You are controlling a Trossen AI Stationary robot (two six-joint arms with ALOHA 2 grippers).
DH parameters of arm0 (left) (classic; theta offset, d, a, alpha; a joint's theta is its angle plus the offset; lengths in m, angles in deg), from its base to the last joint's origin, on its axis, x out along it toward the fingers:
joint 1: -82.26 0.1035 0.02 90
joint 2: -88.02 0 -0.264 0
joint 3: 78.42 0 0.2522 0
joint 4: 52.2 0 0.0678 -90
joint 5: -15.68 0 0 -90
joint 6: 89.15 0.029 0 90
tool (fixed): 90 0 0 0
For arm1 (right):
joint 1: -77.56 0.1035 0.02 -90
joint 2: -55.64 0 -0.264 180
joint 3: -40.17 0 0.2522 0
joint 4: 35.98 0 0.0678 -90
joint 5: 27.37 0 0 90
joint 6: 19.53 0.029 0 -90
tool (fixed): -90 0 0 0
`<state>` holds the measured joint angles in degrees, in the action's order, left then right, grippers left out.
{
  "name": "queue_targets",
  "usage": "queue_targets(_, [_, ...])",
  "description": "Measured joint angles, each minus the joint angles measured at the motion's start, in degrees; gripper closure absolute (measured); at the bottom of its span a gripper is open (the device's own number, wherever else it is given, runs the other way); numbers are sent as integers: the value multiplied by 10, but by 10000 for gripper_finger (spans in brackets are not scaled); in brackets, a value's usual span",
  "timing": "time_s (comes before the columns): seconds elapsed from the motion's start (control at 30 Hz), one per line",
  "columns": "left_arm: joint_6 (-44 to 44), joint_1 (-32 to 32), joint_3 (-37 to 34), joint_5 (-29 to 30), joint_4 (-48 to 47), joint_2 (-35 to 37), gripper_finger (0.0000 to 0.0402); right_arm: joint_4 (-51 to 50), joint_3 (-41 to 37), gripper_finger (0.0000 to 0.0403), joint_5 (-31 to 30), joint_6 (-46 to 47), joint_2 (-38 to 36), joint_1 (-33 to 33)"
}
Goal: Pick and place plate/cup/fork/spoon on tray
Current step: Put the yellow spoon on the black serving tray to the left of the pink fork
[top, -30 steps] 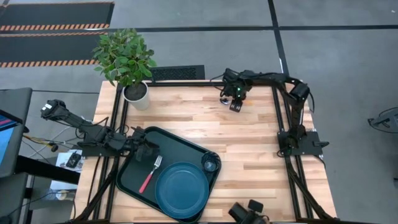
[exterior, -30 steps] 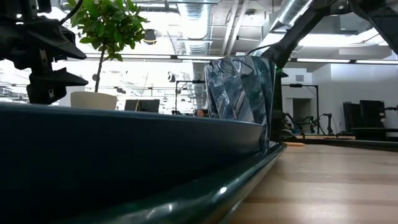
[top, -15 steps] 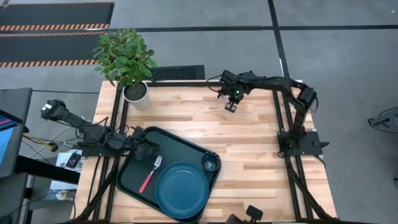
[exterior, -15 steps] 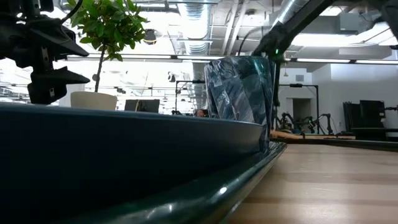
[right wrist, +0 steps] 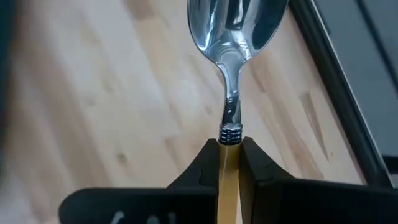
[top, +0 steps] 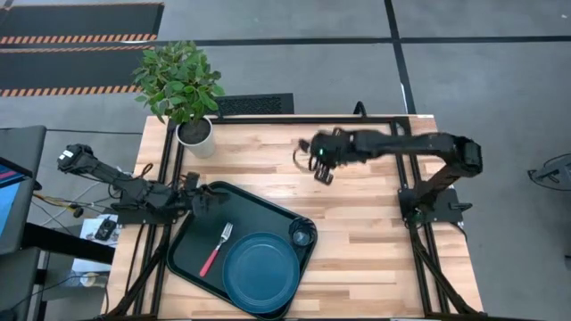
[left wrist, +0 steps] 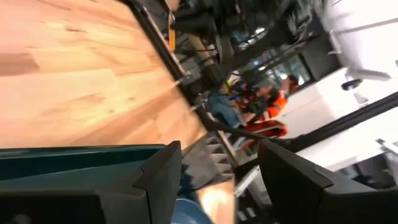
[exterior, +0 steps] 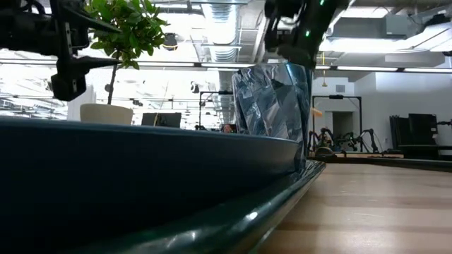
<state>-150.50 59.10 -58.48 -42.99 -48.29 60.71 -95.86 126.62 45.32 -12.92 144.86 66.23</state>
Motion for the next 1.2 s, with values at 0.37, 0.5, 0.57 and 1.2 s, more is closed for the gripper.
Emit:
queue_targets(0.37, [-9,104,105,-98,-100,-35,203,-24,61,370,-87,55,37,136])
queue_targets(0.5, [32,141,167,-103,-166,-85,203,-58,104,370,-85,52,65,140])
queue_targets(0.57, [48,159,189,-103,-200,-103,203,-52,126,370,-84,50,78,139])
queue_targets(1.2, [101,259,252,-211,-163,-265,203,-34,236,367,-79,-41,195,151])
